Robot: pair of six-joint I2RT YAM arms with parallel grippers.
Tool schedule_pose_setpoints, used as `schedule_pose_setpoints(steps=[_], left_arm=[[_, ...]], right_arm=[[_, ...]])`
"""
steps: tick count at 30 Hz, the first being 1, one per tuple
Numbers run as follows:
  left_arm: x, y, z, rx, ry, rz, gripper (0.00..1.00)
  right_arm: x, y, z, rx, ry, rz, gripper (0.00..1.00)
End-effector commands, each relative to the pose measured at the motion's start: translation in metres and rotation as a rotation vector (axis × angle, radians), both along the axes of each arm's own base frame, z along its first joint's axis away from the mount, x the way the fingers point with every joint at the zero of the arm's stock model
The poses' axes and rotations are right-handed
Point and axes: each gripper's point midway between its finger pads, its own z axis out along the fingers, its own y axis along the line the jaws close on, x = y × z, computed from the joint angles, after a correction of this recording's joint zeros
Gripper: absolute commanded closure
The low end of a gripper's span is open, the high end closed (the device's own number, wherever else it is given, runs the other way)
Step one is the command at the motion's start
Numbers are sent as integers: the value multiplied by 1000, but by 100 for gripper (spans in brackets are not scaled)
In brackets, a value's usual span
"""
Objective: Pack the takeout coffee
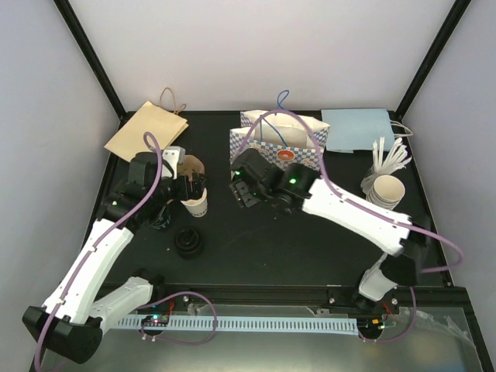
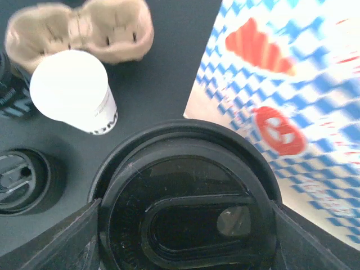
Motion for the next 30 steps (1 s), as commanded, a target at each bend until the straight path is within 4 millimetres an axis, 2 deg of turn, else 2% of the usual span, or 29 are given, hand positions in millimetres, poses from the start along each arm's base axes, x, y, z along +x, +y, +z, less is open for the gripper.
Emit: schedule_pose_setpoints(steps=[1, 8, 12, 13, 18, 22, 25, 30], left_arm=[[17, -16, 26, -66, -60, -53, 1], [56, -42, 49, -137, -71, -105, 1], [80, -56, 63, -148, -51, -134, 1], [89, -59, 62, -145, -37, -136, 1], [114, -72, 77, -131, -34, -168, 1], [126, -89, 84, -69, -33, -192, 1], [130, -100, 89, -35, -48, -195, 1], [135, -100, 90, 44, -78, -166, 1]], right_arm=[[-1, -32, 57, 46, -143, -30, 25], [-8, -95, 161, 193, -426, -102, 27], [-14, -130, 200, 241, -567, -154, 28], [-16, -140, 208, 250, -598, -171, 28], [-6, -162, 213, 175, -672, -269, 29], [14, -174, 210, 121, -658, -372, 31], [27, -171, 206, 162, -616, -367, 31], [47, -159, 193, 219, -521, -334, 32]])
